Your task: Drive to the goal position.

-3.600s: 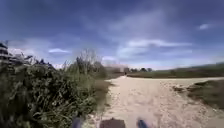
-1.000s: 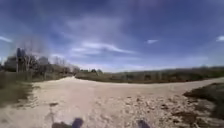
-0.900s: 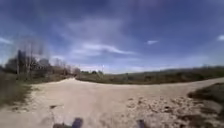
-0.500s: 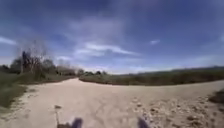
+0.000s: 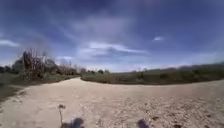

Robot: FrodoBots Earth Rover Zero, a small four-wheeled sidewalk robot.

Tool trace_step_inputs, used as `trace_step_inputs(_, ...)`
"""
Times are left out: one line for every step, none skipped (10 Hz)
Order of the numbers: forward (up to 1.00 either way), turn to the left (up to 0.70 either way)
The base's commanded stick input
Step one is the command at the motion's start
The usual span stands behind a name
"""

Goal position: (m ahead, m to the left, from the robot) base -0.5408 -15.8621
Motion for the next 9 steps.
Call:
trace_step_inputs(1.00, -0.40)
trace_step_inputs(1.00, -0.40)
trace_step_inputs(1.00, -0.40)
trace_step_inputs(1.00, -0.40)
trace_step_inputs(1.00, -0.40)
trace_step_inputs(1.00, -0.40)
trace_step_inputs(1.00, -0.40)
trace_step_inputs(1.00, -0.40)
trace_step_inputs(1.00, -0.40)
